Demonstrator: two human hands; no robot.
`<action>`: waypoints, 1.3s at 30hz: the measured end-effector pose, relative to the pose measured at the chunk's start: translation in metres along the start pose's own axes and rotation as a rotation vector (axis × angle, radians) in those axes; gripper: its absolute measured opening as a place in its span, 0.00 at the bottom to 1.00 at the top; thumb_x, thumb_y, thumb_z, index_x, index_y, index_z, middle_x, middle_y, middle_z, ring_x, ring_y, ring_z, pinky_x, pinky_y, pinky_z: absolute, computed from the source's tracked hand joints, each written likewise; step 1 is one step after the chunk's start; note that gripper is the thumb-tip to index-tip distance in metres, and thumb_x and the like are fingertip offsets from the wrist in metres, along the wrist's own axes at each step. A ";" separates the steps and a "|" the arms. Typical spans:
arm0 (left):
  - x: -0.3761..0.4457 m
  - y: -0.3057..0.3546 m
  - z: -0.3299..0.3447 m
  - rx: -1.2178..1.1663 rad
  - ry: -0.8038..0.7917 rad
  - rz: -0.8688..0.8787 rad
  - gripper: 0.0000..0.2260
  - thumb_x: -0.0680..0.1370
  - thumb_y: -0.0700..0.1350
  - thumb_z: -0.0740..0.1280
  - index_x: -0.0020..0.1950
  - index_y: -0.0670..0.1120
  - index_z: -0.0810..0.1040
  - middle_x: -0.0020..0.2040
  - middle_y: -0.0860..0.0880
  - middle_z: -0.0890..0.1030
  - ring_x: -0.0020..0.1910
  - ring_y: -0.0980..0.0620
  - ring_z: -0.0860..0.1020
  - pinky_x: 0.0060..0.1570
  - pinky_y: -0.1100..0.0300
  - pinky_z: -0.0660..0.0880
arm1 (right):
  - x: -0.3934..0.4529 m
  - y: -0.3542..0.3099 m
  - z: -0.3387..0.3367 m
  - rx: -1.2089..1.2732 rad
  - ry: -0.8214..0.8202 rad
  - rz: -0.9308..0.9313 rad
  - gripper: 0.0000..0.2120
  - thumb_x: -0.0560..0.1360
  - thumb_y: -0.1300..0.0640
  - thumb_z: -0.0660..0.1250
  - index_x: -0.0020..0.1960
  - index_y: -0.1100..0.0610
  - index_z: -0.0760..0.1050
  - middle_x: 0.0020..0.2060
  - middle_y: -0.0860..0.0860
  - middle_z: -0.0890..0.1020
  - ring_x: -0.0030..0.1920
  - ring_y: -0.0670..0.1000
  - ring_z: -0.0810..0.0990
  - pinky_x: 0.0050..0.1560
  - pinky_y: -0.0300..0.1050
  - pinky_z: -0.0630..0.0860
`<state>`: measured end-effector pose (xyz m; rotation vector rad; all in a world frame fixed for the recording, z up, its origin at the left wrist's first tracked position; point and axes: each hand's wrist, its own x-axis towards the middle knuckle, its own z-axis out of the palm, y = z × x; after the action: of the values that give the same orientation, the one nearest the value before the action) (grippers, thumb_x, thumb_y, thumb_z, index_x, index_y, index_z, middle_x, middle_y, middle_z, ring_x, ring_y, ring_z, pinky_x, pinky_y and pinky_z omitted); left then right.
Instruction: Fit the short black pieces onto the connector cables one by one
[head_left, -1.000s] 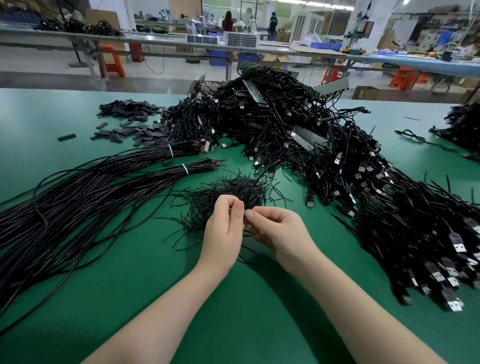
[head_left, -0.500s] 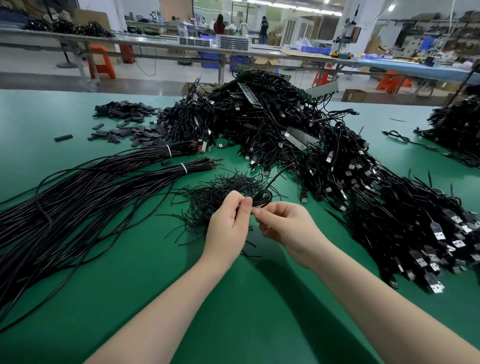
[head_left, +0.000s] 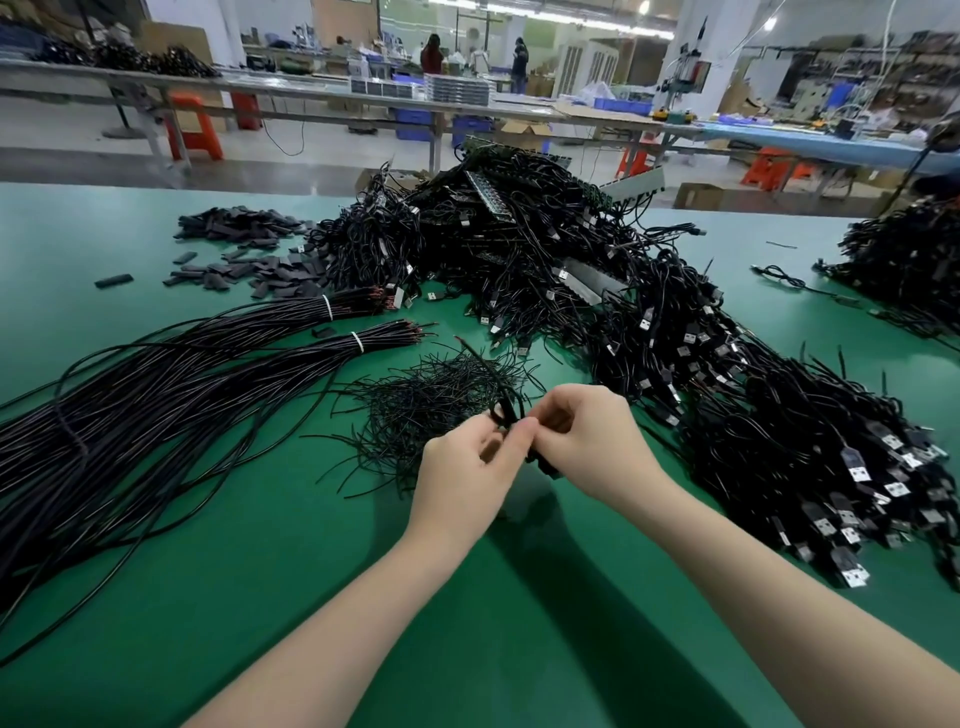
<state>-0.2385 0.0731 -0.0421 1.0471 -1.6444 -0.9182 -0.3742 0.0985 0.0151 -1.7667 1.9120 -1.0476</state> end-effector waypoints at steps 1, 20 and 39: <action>0.001 -0.001 -0.001 -0.030 0.015 -0.018 0.15 0.78 0.57 0.66 0.38 0.47 0.77 0.28 0.50 0.78 0.27 0.57 0.67 0.29 0.60 0.64 | -0.001 -0.001 0.002 -0.024 0.006 -0.024 0.08 0.71 0.59 0.71 0.34 0.53 0.77 0.28 0.47 0.81 0.30 0.47 0.79 0.35 0.40 0.77; 0.004 -0.009 -0.002 0.016 0.050 0.000 0.14 0.80 0.53 0.64 0.36 0.49 0.73 0.32 0.49 0.79 0.27 0.54 0.71 0.30 0.58 0.69 | -0.008 -0.002 0.009 0.118 0.003 0.098 0.07 0.73 0.57 0.72 0.36 0.50 0.79 0.29 0.45 0.82 0.28 0.39 0.77 0.32 0.31 0.72; -0.001 0.003 -0.002 0.135 -0.142 0.155 0.05 0.81 0.47 0.62 0.46 0.49 0.71 0.36 0.57 0.74 0.36 0.61 0.72 0.34 0.69 0.67 | -0.015 -0.001 0.005 0.501 -0.118 0.355 0.06 0.75 0.62 0.69 0.41 0.62 0.80 0.28 0.48 0.78 0.30 0.45 0.74 0.35 0.37 0.74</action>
<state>-0.2372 0.0748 -0.0396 0.9464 -1.8997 -0.8029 -0.3677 0.1115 0.0090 -1.1400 1.6257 -1.1316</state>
